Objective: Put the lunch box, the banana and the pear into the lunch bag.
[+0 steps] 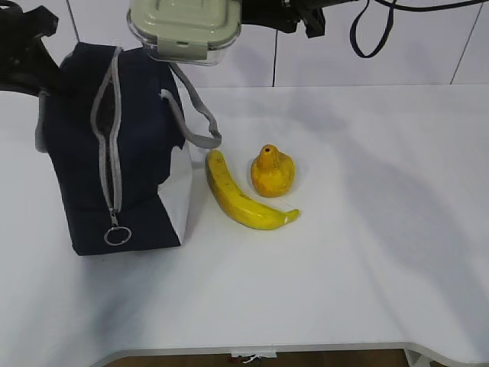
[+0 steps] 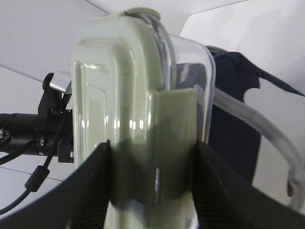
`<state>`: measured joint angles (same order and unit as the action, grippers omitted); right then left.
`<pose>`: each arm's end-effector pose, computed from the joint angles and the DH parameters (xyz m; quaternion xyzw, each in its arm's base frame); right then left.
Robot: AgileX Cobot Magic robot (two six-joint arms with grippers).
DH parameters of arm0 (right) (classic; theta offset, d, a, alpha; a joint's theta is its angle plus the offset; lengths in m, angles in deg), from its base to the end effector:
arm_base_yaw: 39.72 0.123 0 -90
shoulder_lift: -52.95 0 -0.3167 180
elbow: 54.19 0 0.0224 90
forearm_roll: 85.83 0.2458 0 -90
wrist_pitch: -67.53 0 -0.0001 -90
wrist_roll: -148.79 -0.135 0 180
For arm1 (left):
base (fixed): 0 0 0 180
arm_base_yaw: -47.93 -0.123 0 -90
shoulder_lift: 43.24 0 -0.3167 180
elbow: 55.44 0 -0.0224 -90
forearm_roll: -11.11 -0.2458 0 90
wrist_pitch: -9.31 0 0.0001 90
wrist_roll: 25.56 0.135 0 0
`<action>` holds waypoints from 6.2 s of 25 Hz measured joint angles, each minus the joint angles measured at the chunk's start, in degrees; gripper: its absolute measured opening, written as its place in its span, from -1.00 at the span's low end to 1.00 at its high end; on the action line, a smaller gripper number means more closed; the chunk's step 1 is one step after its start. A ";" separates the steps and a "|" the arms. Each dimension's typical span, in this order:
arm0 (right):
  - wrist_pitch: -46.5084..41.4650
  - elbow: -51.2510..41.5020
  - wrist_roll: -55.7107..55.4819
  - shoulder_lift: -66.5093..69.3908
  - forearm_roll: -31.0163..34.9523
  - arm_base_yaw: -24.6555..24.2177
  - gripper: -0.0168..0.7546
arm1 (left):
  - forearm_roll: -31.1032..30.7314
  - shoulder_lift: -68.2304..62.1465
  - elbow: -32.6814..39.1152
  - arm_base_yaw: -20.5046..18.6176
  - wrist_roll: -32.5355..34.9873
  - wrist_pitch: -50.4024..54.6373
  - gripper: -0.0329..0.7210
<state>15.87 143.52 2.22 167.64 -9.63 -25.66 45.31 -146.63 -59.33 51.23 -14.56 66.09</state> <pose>0.4202 0.2113 0.3679 -0.0875 0.7892 0.5255 0.3054 0.3726 -0.0851 0.3082 0.0102 0.9414 -0.2600 0.2144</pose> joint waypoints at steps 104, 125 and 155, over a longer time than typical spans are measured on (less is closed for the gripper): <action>6.85 11.61 -4.60 25.53 -17.00 8.77 0.37 | 15.52 -11.04 -6.76 1.88 17.47 6.66 -0.91; -18.44 36.65 -16.80 25.59 -46.65 8.77 0.42 | 15.52 -11.04 -6.76 1.88 17.47 7.56 -0.91; -19.39 6.09 -11.68 5.63 -55.56 8.67 0.36 | 12.30 -11.04 -6.76 1.28 17.47 8.80 -0.91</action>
<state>-3.52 149.61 -9.46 173.27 -65.19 -16.99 57.61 -157.67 -66.09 52.50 2.91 74.89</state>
